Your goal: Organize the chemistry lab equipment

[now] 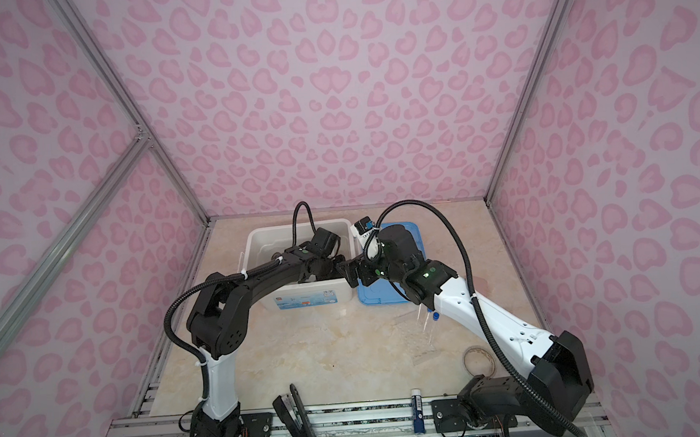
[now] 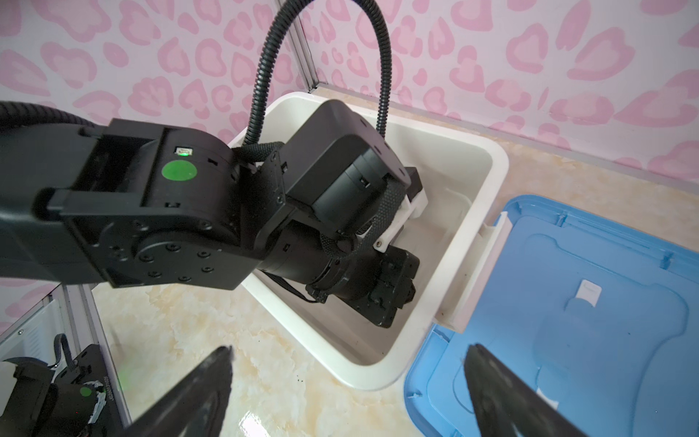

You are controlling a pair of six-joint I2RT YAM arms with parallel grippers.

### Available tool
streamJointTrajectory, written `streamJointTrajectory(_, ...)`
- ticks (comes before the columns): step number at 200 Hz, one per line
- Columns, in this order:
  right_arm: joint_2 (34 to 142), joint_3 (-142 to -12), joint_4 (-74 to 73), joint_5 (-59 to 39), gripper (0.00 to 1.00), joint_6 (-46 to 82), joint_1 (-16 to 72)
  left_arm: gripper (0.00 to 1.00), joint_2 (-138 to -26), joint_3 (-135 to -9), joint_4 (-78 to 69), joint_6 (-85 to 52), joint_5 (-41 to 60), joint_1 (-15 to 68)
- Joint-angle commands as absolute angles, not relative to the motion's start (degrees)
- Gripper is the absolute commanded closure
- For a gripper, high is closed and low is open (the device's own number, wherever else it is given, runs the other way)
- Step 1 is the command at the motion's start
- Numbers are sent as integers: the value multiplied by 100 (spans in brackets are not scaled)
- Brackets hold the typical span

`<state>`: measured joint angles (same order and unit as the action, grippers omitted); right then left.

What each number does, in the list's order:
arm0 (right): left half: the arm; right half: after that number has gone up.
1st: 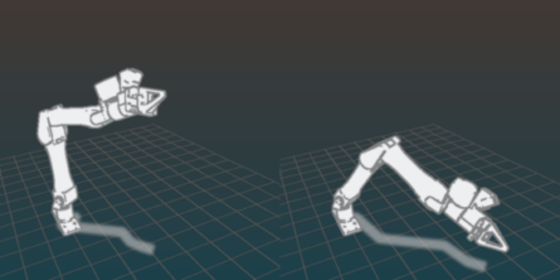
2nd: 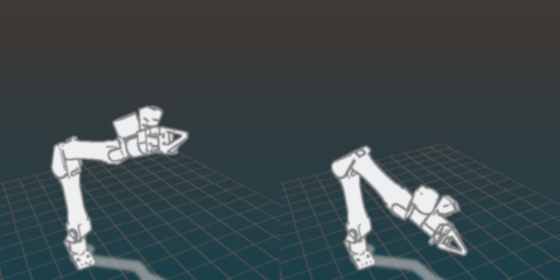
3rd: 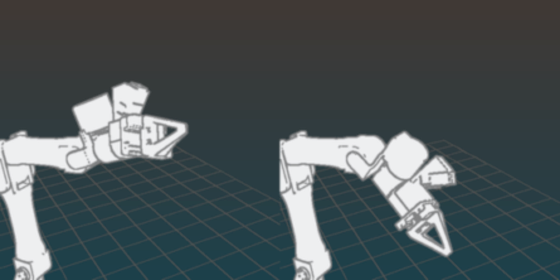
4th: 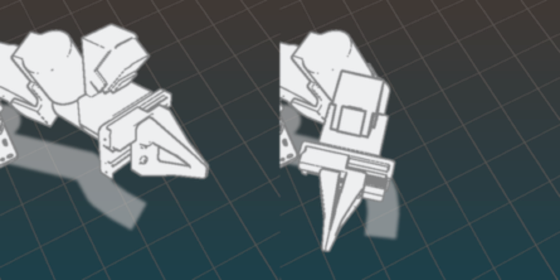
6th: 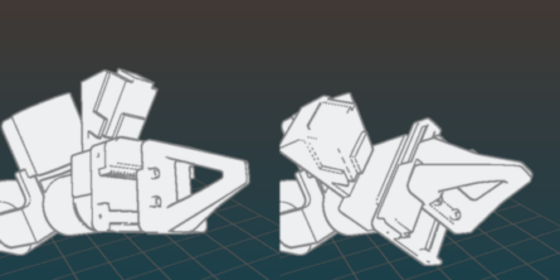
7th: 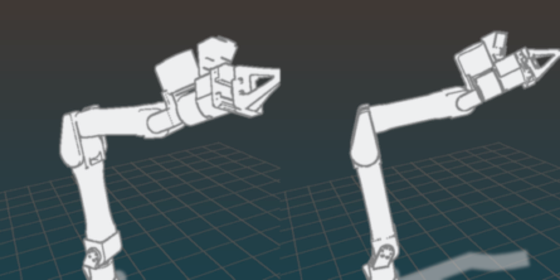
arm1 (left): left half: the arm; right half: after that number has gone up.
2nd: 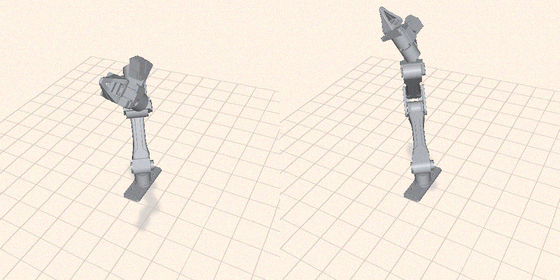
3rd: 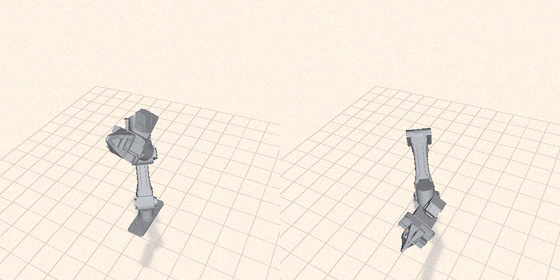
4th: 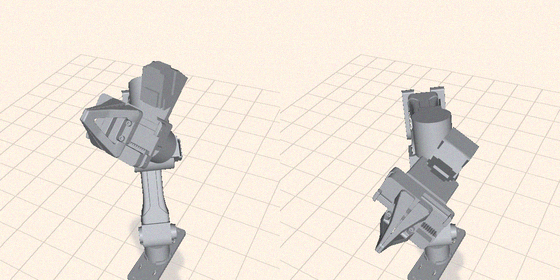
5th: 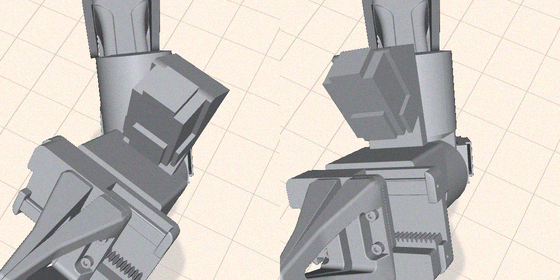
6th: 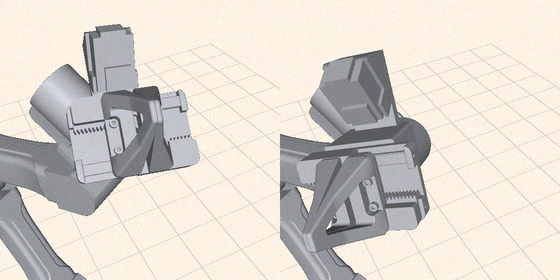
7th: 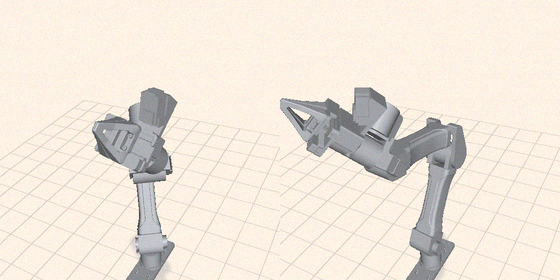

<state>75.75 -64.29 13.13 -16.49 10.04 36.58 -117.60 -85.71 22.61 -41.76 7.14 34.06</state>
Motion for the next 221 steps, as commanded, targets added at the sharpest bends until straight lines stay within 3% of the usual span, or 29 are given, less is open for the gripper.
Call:
streamJointTrajectory(1, 7626, -6430, 1111, -1627, 4, 984, 3656, 89, -11855, -8528, 2185, -4122, 743, 3390)
streamJointTrajectory(64, 7711, -6456, 1152, -1600, 4, 972, 3658, 84, -11940, -8536, 2179, -4077, 801, 3375)
streamJointTrajectory(106, 7742, -6454, 1142, -1571, 4, 956, 3655, 78, -11895, -8529, 2231, -4053, 805, 3362)
streamJointTrajectory(140, 7757, -6470, 1169, -1568, 4, 958, 3652, 67, -11866, -8508, 2262, -4009, 779, 3331)
streamJointTrajectory(169, 7708, -6469, 1201, -1529, 4, 932, 3643, 65, -11711, -8533, 2377, -3949, 659, 3314)
streamJointTrajectory(221, 7611, -6434, 1257, -1485, 4, 914, 3564, 33, -11179, -8626, 2740, -3789, 345, 3289)
